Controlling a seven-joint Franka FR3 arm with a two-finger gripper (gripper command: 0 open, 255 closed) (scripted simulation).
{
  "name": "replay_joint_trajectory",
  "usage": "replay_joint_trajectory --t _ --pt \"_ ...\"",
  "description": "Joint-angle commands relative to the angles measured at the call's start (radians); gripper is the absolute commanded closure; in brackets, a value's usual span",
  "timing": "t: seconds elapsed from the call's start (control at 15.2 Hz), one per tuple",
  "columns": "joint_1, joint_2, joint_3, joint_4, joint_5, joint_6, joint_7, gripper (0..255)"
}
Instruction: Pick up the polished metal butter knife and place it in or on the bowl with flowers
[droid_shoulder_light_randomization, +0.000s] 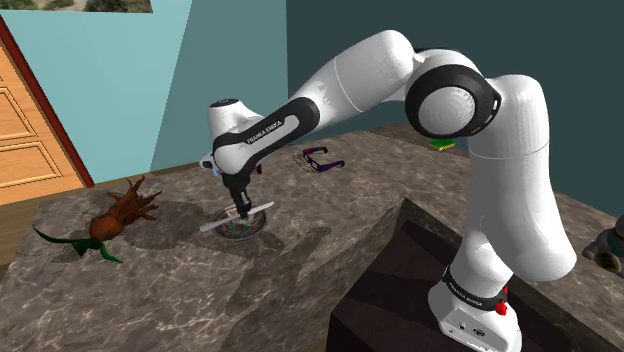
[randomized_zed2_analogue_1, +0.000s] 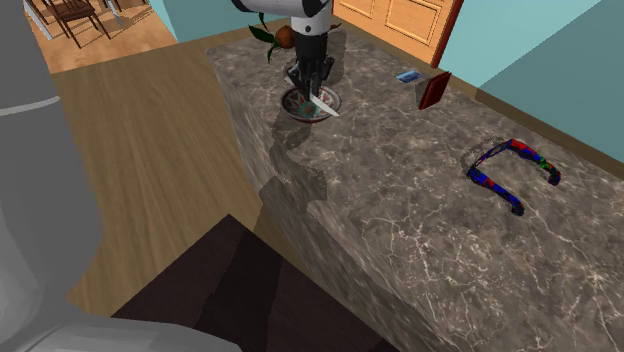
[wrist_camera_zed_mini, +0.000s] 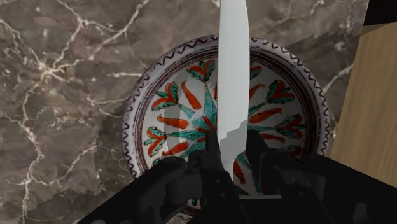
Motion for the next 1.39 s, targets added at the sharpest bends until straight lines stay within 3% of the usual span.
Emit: replay_joint_trajectory --t 0.0,0.53,0.59,0.92,1.19,1.32 --pt "0.0 0.014 0.002 -0.01 0.004 0.024 -0.001 255" --pt "0.0 0.014 0.002 -0.01 0.004 0.024 -0.001 255" --pt "0.0 0.014 0.002 -0.01 0.004 0.024 -0.001 0" --pt "0.0 0.014 0.002 -0.01 0.004 0.024 -0.001 0" --pt "0.004 -0.046 -0.006 0.033 -0.012 -0.078 0.009 0" --pt "0.004 -0.046 -0.006 0.033 -0.012 -0.078 0.009 0"
